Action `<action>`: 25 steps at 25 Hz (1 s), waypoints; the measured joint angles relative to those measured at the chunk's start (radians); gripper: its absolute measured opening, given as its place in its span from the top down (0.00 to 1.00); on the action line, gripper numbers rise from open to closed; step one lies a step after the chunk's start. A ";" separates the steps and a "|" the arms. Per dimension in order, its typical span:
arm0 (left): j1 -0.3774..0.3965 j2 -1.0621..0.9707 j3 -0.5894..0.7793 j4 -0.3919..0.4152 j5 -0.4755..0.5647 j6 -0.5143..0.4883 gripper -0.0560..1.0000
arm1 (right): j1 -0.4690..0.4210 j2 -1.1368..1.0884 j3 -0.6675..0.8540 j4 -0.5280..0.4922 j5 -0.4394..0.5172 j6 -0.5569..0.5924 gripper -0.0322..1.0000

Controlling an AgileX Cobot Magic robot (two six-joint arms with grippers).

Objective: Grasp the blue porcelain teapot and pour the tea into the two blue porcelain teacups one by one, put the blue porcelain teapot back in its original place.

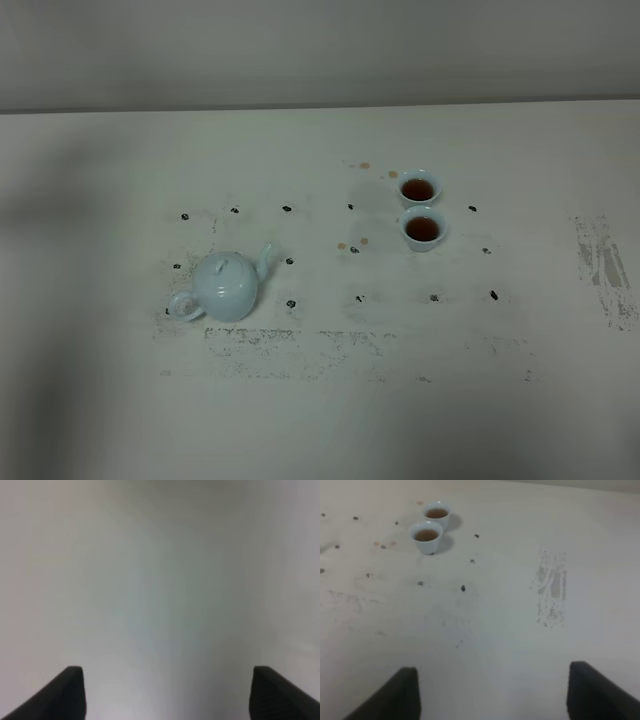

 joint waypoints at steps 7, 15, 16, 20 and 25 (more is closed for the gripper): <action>-0.001 -0.188 0.001 -0.021 0.100 -0.011 0.38 | 0.000 0.000 0.000 0.000 0.000 0.000 0.40; -0.030 -0.566 0.327 -0.054 0.074 -0.031 0.38 | 0.000 0.000 0.000 0.000 0.000 0.000 0.40; -0.052 -0.609 0.378 -0.054 0.056 -0.031 0.38 | 0.000 0.000 0.000 0.000 0.000 0.000 0.40; -0.152 -0.787 0.530 -0.057 0.053 -0.031 0.38 | 0.000 0.000 0.000 0.000 0.000 0.000 0.40; -0.172 -1.005 0.718 -0.047 0.056 -0.075 0.38 | 0.000 0.000 0.000 0.000 0.000 0.000 0.40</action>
